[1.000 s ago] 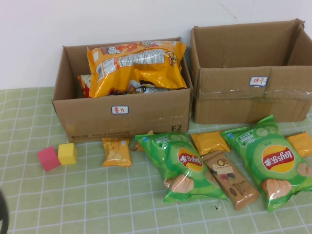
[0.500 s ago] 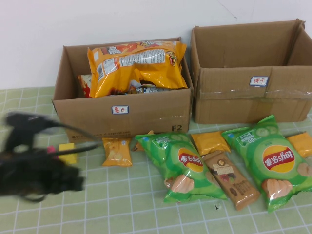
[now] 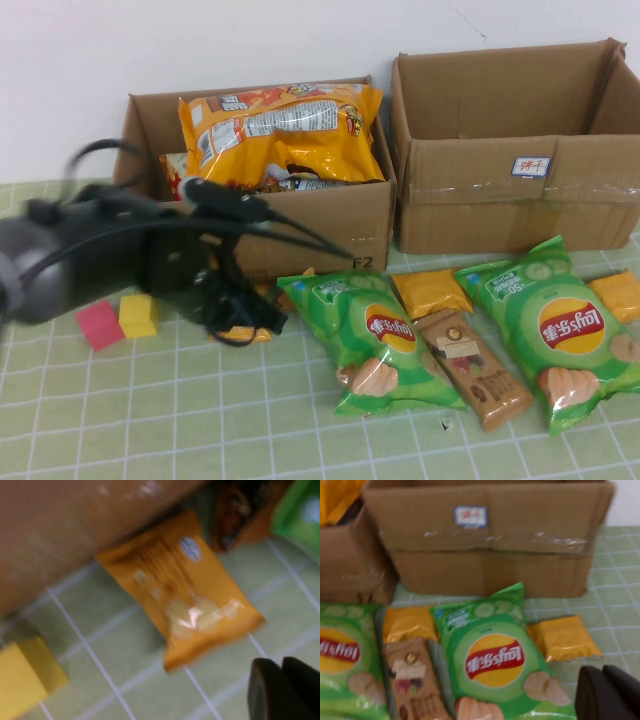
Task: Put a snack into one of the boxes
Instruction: Pick up the biscuit
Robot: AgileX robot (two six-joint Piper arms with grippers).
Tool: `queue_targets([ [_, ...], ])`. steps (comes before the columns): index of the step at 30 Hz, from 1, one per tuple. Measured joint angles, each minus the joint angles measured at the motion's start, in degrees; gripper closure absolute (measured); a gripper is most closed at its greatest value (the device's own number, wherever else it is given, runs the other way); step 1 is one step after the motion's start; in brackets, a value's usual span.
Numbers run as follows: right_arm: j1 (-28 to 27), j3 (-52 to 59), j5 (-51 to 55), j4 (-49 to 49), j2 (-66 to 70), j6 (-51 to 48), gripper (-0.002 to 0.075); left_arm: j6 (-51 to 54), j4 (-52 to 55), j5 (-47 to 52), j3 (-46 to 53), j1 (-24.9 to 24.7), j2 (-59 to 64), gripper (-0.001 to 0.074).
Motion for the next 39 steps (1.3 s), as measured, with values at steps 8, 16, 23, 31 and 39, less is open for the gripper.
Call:
queue_targets([
  [8,7.2,2.0,-0.7,0.0,2.4,-5.6,0.0728,-12.8,9.8,3.6,-10.6,-1.8,10.7,0.0243],
  [16,7.6,2.4,-0.7,-0.3,2.4,-6.0,0.0728,-23.1,16.5,6.8,-15.5,-1.8,18.3,0.015],
  [23,7.6,2.5,-0.7,-0.4,2.4,-6.2,0.0728,-26.8,18.9,7.2,-15.6,-2.0,20.0,0.0232],
  [31,7.6,2.5,-0.7,-0.4,2.4,-6.1,0.0728,-22.7,15.7,10.7,-16.1,-2.0,19.8,0.032],
  [39,7.6,2.5,-0.7,-0.4,2.4,-6.1,0.0728,4.0,-9.4,17.2,-16.2,-2.0,12.3,0.0321],
])
